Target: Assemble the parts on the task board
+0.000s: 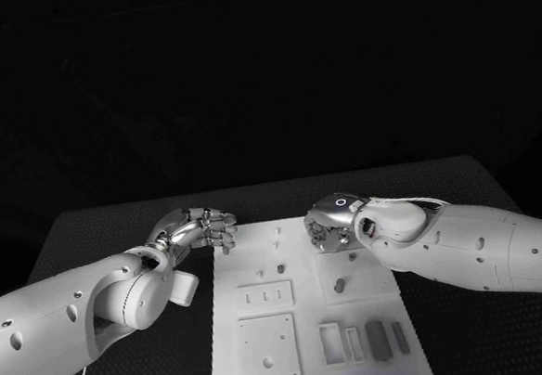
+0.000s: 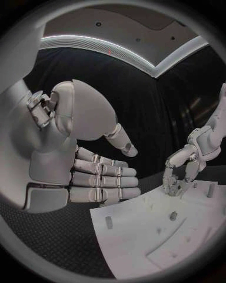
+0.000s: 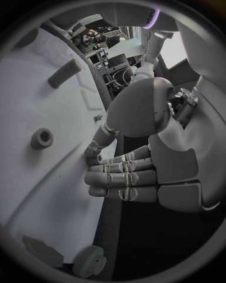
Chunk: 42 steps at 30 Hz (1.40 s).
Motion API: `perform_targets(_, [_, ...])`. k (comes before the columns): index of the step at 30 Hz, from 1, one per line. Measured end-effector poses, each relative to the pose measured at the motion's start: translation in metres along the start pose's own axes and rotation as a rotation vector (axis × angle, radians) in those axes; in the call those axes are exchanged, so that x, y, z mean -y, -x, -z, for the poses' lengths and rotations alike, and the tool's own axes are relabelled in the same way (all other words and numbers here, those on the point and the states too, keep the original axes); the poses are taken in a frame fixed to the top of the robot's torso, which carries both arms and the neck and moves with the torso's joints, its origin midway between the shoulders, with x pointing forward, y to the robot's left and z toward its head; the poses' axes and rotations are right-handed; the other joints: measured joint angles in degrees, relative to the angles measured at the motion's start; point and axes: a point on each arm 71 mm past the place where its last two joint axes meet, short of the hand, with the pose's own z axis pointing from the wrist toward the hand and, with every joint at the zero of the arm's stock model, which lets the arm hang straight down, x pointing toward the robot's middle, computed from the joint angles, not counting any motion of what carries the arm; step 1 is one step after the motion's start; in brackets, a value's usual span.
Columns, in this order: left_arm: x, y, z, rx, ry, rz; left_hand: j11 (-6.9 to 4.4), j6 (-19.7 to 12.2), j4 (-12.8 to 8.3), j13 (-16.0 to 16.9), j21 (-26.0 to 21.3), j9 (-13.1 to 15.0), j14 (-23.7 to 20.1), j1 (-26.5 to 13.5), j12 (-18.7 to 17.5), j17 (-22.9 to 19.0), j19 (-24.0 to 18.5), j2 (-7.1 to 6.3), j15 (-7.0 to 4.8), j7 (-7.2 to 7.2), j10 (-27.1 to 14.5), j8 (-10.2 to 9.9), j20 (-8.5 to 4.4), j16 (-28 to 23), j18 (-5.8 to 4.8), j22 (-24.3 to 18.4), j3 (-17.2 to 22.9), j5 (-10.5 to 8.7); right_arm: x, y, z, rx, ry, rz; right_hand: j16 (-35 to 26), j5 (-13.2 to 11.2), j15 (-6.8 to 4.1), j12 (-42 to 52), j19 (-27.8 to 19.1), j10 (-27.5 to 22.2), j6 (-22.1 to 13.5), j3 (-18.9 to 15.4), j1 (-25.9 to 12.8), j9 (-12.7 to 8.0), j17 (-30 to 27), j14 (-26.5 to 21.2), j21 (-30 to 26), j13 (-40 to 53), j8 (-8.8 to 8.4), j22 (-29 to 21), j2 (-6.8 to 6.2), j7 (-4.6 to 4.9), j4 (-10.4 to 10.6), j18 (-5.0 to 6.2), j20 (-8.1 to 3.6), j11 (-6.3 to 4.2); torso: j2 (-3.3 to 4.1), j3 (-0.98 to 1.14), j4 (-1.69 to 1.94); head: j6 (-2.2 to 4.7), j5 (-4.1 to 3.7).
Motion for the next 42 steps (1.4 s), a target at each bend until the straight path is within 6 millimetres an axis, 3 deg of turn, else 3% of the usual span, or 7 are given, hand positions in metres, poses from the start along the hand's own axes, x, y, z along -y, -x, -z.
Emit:
perform_targets(5, [0.000,0.001,0.000,0.001,0.000,0.000,0.00,0.0,0.0,0.1,0.0,0.0,0.1,0.0,0.0,0.1,0.0,0.00,0.05,0.00,0.0,-0.2,0.00,-0.2,-0.01,0.0,0.0,0.00,-0.005,-0.001,0.003,0.011,-0.003,0.000,0.5,0.2,-0.25,-0.1,0.6,1.0,0.3,2.0,-0.3,0.0,0.6,0.6,0.7,1.3,0.17,0.0,-0.32,0.10,-0.2,-0.69,-0.33,-0.58,0.00,0.01,-0.02,0.18,0.10])
perform_targets(13, [0.001,0.002,0.000,0.004,-0.001,-0.001,0.00,0.0,0.0,0.1,0.0,0.0,0.1,0.0,-0.3,0.1,0.0,0.00,0.05,0.00,0.0,-0.3,0.00,-0.2,-0.01,0.0,0.0,0.00,-0.021,0.002,-0.002,0.023,-0.001,0.013,1.4,0.2,-0.50,-0.1,1.1,2.0,0.9,2.4,-0.9,0.1,1.3,1.1,1.8,1.6,0.22,0.0,-0.93,-0.11,-0.2,-0.71,-0.62,-0.97,0.01,0.01,-0.05,0.59,0.12])
perform_targets(28, [0.003,0.001,-0.001,0.003,-0.006,-0.003,0.00,0.0,0.0,0.1,0.0,0.0,0.1,0.0,-0.3,0.3,0.0,0.00,0.05,0.00,0.0,-0.3,0.00,-0.4,-0.03,0.0,0.0,0.00,-0.051,0.017,-0.022,0.091,0.001,0.064,1.7,0.2,-0.50,-0.1,1.3,2.2,1.2,2.5,-1.5,0.2,1.5,1.1,2.2,1.9,0.20,0.0,-1.53,-0.06,-0.2,-0.74,-0.82,-0.78,0.11,-0.03,0.01,1.22,0.15])
perform_targets(42, [0.003,0.001,-0.002,0.004,-0.006,-0.003,0.00,0.0,0.0,0.1,0.0,0.0,0.1,0.0,-0.3,0.4,0.0,0.00,0.05,0.00,0.0,-0.3,0.00,-0.4,-0.03,0.1,0.0,0.00,-0.056,0.029,-0.027,0.176,-0.027,0.080,1.7,0.2,-0.61,0.0,1.3,2.5,1.4,2.7,-1.4,0.4,1.6,1.4,2.6,2.0,0.33,0.0,-1.90,-0.25,-0.1,-0.75,-0.83,-1.09,0.15,-0.07,0.10,1.35,0.45])
